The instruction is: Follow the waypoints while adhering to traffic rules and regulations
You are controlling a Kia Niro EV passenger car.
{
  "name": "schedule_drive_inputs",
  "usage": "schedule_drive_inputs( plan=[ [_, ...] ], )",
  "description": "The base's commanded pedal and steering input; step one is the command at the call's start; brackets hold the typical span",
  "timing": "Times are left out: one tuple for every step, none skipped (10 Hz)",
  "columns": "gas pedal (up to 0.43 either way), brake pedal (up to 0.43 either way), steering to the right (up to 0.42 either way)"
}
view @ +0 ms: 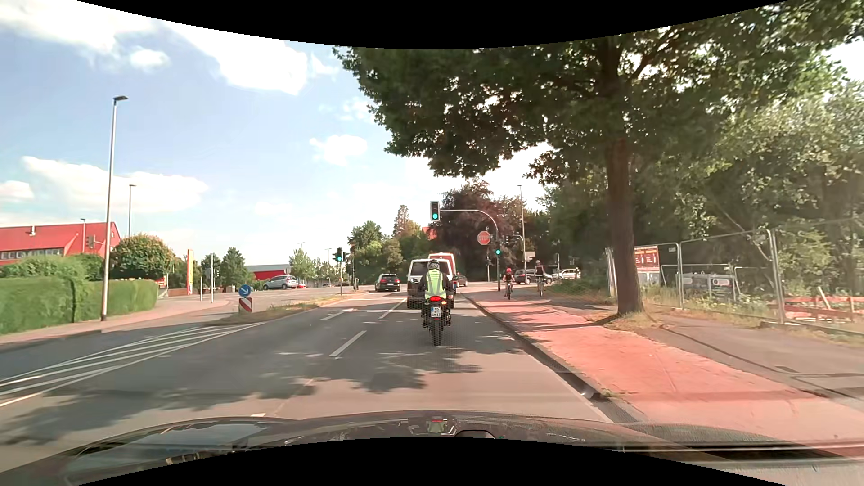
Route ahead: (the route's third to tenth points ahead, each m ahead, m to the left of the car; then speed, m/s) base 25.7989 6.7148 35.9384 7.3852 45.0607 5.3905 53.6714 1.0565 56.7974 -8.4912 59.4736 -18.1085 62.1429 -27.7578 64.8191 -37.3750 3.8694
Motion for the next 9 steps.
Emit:
schedule_drive_inputs(
  plan=[
    [0.15,0.0,-0.01],
    [0.15,0.0,-0.01],
    [0.15,0.0,-0.01],
    [0.15,0.0,-0.009],
    [0.15,0.0,-0.009],
    [0.13,0.0,-0.01],
    [0.118,0.0,-0.01],
    [0.11,0.0,-0.009],
    [0.11,0.0,-0.009]
  ],
)
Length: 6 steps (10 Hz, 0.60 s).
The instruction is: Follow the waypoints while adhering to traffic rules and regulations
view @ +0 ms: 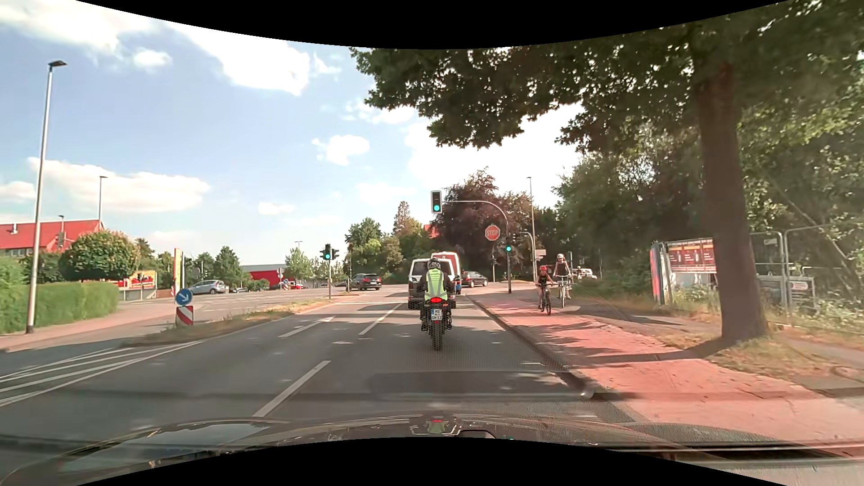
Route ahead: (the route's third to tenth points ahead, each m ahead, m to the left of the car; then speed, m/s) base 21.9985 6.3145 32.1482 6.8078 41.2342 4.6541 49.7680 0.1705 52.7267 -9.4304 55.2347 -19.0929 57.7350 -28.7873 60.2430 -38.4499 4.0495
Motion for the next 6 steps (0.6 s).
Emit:
schedule_drive_inputs(
  plan=[
    [0.13,0.0,-0.009],
    [0.13,0.0,-0.009],
    [0.13,0.0,-0.009],
    [0.13,0.0,-0.009],
    [0.13,0.0,-0.006],
    [0.118,0.0,-0.004]
  ],
)
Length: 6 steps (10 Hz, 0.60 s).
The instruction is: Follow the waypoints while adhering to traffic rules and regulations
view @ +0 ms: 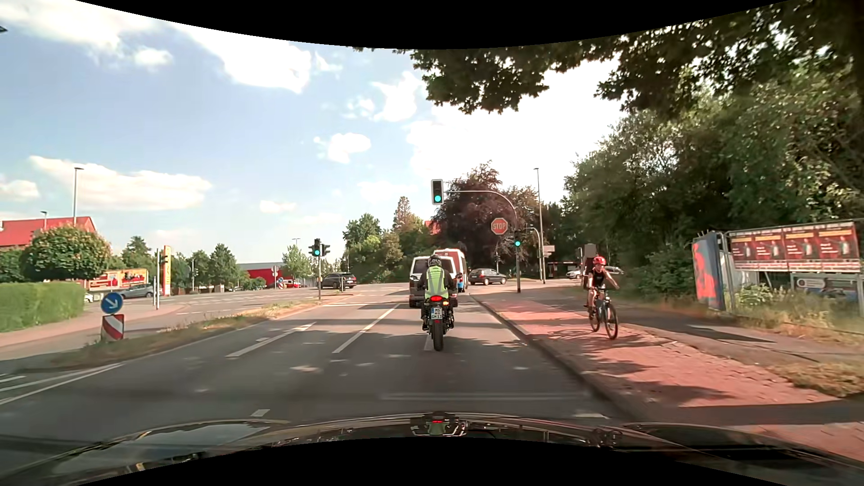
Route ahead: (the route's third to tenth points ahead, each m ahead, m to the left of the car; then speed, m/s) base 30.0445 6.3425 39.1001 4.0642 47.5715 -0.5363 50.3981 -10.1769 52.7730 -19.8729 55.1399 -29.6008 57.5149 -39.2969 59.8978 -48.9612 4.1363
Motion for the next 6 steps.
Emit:
schedule_drive_inputs(
  plan=[
    [0.11,0.0,-0.003],
    [0.11,0.0,-0.003],
    [0.098,0.0,-0.001],
    [0.098,0.0,0.0],
    [0.098,0.0,0.001],
    [0.098,0.0,0.001]
  ],
)
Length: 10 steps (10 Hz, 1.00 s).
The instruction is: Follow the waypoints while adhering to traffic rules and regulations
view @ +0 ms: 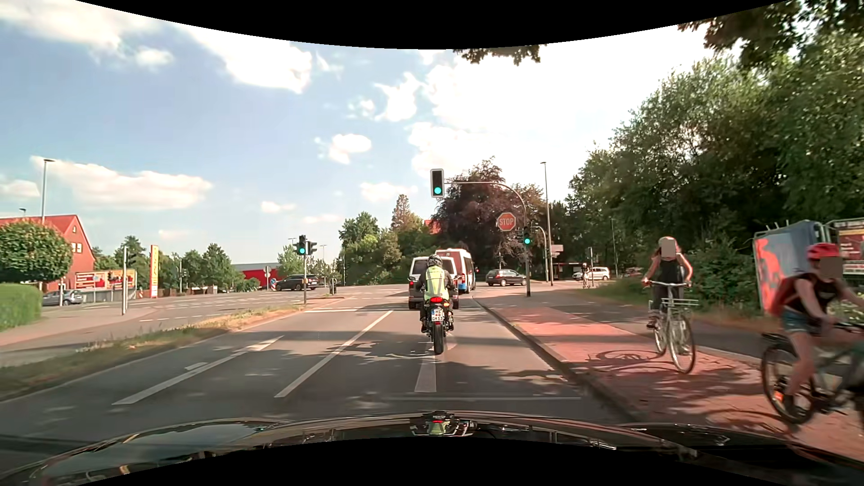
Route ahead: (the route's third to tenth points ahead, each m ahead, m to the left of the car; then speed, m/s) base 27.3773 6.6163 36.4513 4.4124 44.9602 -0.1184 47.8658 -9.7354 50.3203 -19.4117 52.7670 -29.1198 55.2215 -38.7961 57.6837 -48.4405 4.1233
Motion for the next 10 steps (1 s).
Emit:
schedule_drive_inputs(
  plan=[
    [0.098,0.0,0.001],
    [0.098,0.0,0.001],
    [0.098,0.0,0.001],
    [0.098,0.0,0.001],
    [0.098,0.0,0.001],
    [0.098,0.0,0.001],
    [0.098,0.0,0.001],
    [0.098,0.0,0.001],
    [0.098,0.0,0.001],
    [0.098,0.0,0.001]
  ],
)
